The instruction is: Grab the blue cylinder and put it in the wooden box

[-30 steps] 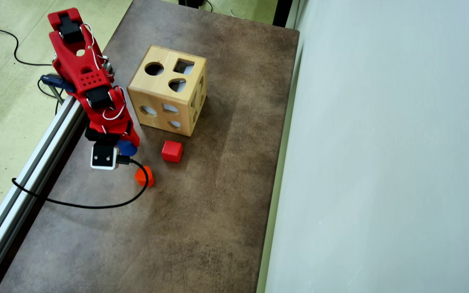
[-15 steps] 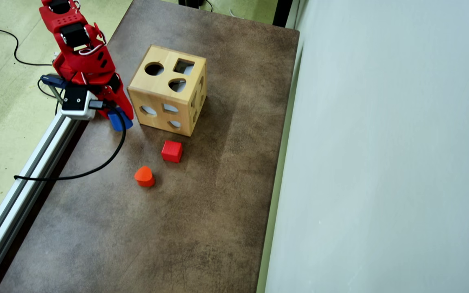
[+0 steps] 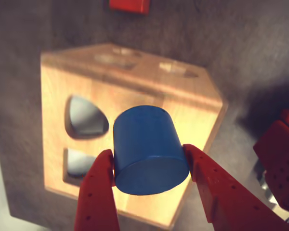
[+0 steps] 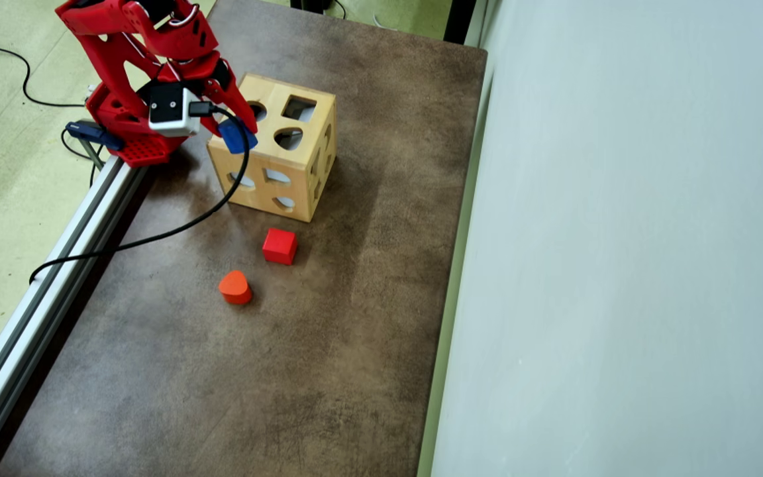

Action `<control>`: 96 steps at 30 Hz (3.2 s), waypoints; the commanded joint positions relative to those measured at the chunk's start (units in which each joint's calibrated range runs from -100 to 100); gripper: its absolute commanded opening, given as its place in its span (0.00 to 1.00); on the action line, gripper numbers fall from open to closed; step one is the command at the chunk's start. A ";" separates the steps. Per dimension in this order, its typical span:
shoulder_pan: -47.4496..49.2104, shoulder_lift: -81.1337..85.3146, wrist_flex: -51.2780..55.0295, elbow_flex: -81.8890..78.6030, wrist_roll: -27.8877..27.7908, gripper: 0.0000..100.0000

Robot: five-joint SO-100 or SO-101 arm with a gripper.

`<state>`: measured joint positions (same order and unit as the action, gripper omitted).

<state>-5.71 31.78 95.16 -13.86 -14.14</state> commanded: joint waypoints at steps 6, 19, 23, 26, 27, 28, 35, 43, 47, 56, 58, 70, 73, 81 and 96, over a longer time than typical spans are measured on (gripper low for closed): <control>7.79 2.49 2.51 0.44 2.05 0.02; 8.76 2.57 2.51 -7.16 2.30 0.02; 8.76 2.57 2.35 -7.16 2.30 0.02; 8.83 2.49 2.27 -7.16 2.30 0.02; 8.83 2.49 2.27 -7.16 2.30 0.02; 8.91 2.49 2.19 -7.16 2.30 0.02; 12.47 2.40 1.79 -7.16 3.17 0.02; 13.29 2.15 1.71 -7.16 3.91 0.02; 13.29 1.81 1.63 -7.25 3.86 0.03; 13.37 1.47 2.35 -7.43 3.37 0.22; 13.37 1.55 2.43 -7.43 3.37 0.27; 13.37 1.64 2.43 -7.43 3.66 0.31; 13.37 2.32 2.43 -7.34 3.76 0.31; 12.92 2.49 2.43 -6.44 3.81 0.18; 13.37 22.79 2.51 -6.27 3.76 0.02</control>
<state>7.29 46.10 97.34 -21.63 -10.53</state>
